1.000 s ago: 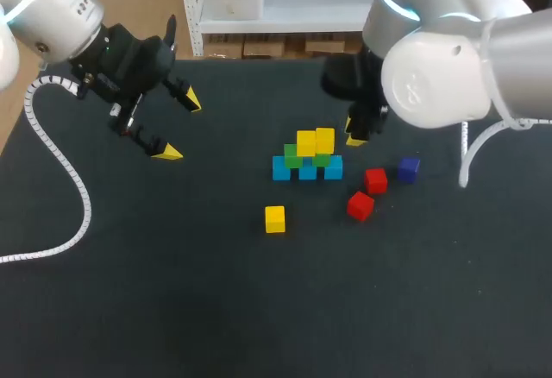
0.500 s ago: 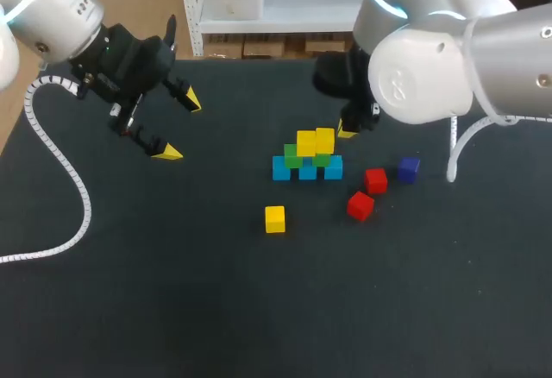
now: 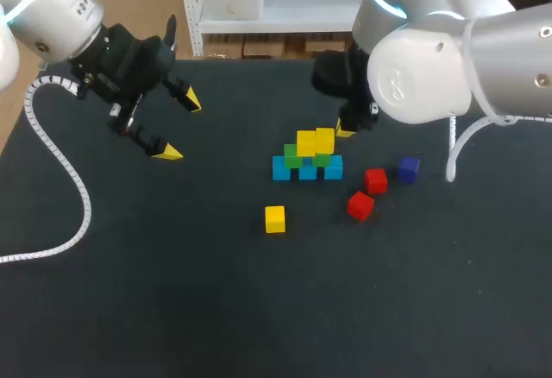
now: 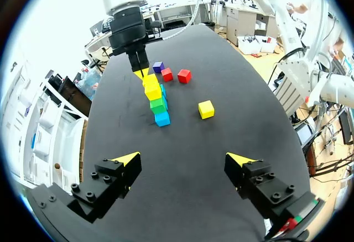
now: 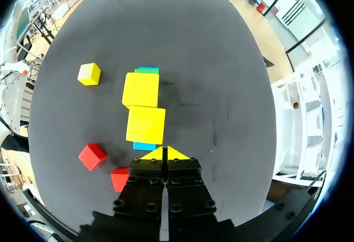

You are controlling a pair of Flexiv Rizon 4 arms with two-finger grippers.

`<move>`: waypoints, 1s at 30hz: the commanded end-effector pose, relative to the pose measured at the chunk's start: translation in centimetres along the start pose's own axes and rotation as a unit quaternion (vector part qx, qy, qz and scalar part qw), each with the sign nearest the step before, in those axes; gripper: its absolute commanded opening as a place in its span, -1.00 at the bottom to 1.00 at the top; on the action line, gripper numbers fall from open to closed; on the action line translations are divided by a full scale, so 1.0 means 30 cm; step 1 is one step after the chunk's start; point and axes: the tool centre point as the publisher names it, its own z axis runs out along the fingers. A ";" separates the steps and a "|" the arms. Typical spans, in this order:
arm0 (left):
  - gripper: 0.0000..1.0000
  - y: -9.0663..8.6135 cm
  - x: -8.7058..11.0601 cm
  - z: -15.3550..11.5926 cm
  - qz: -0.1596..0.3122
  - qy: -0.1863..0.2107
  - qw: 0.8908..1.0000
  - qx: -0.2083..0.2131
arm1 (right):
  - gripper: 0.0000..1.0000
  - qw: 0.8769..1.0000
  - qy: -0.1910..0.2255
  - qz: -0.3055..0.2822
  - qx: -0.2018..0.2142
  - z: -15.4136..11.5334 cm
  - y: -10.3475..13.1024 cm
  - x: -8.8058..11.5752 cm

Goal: Place the blue cubes, place green cubes on the blue cubes, place the yellow cubes on the green cubes, then place the red cubes on the yellow cubes, and place purple cube on the red cubes.

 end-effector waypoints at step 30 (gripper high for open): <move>1.00 0.001 0.003 -0.001 0.001 -0.001 1.000 0.000 | -1.00 1.000 0.007 -0.002 0.002 -0.003 0.013 0.006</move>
